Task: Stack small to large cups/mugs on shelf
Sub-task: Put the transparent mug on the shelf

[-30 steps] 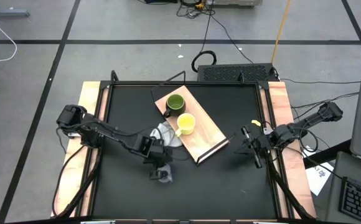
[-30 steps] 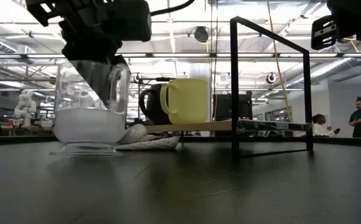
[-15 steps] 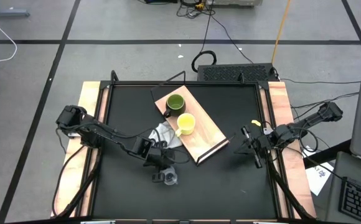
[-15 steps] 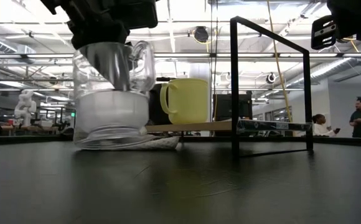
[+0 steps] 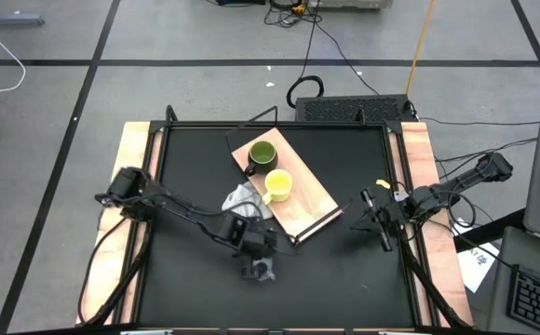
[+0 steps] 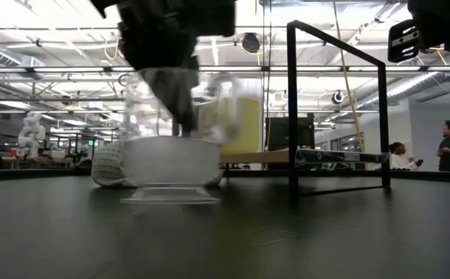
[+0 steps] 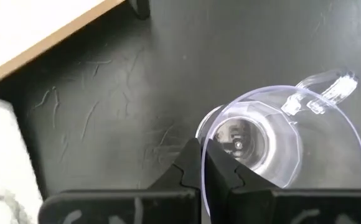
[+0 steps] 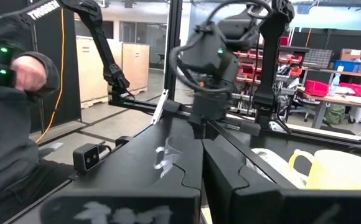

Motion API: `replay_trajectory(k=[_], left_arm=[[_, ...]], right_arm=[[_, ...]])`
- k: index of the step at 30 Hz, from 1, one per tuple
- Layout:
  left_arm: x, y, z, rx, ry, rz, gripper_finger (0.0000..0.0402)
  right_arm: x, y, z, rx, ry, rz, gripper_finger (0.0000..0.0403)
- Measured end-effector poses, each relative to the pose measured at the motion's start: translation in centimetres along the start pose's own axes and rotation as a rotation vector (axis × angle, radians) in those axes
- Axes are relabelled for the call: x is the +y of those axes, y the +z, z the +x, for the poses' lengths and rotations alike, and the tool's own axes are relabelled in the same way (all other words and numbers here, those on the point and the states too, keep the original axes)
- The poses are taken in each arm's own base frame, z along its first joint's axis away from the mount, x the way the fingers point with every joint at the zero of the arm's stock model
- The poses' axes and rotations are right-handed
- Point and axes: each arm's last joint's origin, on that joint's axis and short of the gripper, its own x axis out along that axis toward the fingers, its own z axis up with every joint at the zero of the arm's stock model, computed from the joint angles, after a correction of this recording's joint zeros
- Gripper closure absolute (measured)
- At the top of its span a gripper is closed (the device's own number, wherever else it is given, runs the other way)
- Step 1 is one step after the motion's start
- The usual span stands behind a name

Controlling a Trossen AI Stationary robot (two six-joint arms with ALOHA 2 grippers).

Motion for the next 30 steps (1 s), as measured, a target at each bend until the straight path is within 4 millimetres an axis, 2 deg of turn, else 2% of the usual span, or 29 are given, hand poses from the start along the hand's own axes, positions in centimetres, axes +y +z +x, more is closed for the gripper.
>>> replay_trajectory(k=[6, 11, 19, 30], left_arm=[[-1.6, 2.4, 0.5, 0.021, 0.107, 0.069, 0.0401], [-2.6, 3.6, 1.1, 0.002, 0.121, 0.096, 0.0401], [-2.8, 3.8, 1.4, 0.007, 0.128, 0.098, 0.0399], [-2.8, 3.7, 1.7, 0.004, 0.150, 0.076, 0.0330]], right_arm=[[0.0, -0.1, 0.0, 0.007, 0.000, -0.001, 0.0403], [0.0, -0.1, 0.0, 0.008, 0.001, -0.001, 0.0403], [0.0, -0.2, 0.0, 0.015, 0.001, -0.001, 0.0403], [0.0, -0.1, 0.0, 0.014, 0.001, -0.001, 0.0403]])
